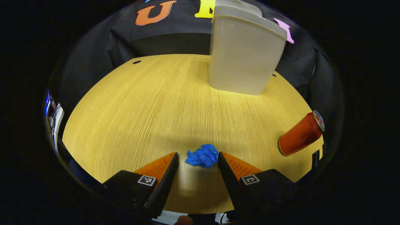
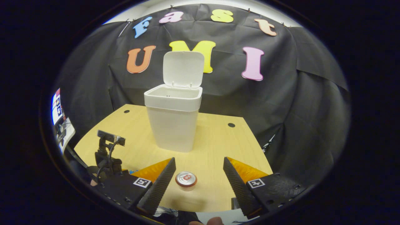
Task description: Press the lid of the desktop garbage bin to open it, pick up the crumpled paper on the desktop and throw it into the bin, then pick up the pop can on the desktop and drop it into the bin, and finally close the garbage bin lid.
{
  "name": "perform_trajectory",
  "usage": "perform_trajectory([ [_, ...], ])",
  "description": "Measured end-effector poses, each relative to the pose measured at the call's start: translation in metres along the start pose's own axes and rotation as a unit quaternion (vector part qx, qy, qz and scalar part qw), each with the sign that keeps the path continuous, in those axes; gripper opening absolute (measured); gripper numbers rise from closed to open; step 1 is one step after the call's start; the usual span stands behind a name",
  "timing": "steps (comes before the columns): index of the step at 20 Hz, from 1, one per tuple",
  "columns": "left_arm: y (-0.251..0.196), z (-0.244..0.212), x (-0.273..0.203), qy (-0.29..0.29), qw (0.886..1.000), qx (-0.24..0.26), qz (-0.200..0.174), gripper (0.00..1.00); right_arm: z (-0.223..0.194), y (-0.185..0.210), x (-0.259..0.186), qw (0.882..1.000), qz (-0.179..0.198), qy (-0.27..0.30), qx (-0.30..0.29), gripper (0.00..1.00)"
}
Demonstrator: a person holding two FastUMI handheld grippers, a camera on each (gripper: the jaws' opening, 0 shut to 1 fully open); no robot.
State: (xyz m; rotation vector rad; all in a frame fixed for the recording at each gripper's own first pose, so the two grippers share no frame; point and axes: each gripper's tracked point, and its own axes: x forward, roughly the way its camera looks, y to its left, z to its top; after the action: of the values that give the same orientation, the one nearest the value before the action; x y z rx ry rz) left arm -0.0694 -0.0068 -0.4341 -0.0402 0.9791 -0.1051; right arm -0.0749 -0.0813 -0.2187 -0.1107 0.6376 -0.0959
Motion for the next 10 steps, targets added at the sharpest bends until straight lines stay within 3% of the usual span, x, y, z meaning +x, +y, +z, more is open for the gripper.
perform_trajectory([
  [4, 0.004, 0.023, -0.003, -0.004, 0.999, 0.031, 0.010, 0.75, -0.006, -0.004, -0.002, 1.000, -0.006, 0.006, 0.005, 0.95],
  [9, 0.004, 0.063, -0.014, -0.013, 0.999, 0.035, 0.009, 0.52, -0.013, -0.008, -0.003, 1.000, -0.010, 0.012, 0.009, 0.98],
  [10, 0.004, 0.073, -0.016, -0.016, 0.999, 0.037, 0.011, 0.54, -0.015, -0.008, -0.004, 1.000, -0.011, 0.014, 0.010, 0.98],
])
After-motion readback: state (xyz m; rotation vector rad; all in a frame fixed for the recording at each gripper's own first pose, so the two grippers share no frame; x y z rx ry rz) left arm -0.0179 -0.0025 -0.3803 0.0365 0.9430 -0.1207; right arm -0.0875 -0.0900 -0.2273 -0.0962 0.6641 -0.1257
